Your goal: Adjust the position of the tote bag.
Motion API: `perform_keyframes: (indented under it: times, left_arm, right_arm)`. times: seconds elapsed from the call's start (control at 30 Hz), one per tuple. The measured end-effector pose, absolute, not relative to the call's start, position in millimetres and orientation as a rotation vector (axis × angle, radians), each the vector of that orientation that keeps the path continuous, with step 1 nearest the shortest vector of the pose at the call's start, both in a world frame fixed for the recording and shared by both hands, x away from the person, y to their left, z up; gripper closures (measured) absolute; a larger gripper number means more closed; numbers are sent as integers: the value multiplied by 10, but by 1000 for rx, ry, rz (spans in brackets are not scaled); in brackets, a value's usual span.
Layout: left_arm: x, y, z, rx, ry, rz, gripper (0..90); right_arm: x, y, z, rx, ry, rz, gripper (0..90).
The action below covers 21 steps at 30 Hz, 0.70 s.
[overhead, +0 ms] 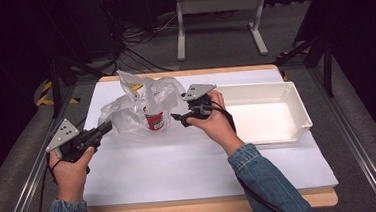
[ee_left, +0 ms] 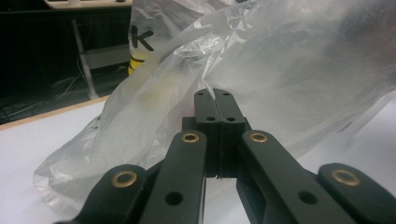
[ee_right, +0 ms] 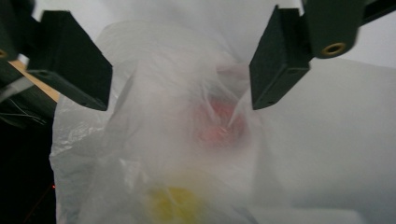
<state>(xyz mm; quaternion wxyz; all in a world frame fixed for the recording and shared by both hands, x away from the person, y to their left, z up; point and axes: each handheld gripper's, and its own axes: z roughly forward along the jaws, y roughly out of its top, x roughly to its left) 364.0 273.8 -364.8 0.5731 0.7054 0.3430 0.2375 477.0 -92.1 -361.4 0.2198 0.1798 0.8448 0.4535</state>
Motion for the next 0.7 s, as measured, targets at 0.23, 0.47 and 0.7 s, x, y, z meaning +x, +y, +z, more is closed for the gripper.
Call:
perform_keyframes:
  times: [0.23, 0.47, 0.7]
  left_arm:
    - [3646, 2804, -3681, 1649, 823, 541, 900]
    - [3490, 2824, -3602, 1654, 805, 527, 900]
    - [3299, 2875, -3452, 1627, 787, 520, 900]
  right_arm:
    - [4825, -933, -3626, 503, 2399, 1247, 900]
    - [4625, -1007, -3534, 526, 2430, 1358, 900]
    - [4345, -1060, -3362, 481, 2467, 1450, 900]
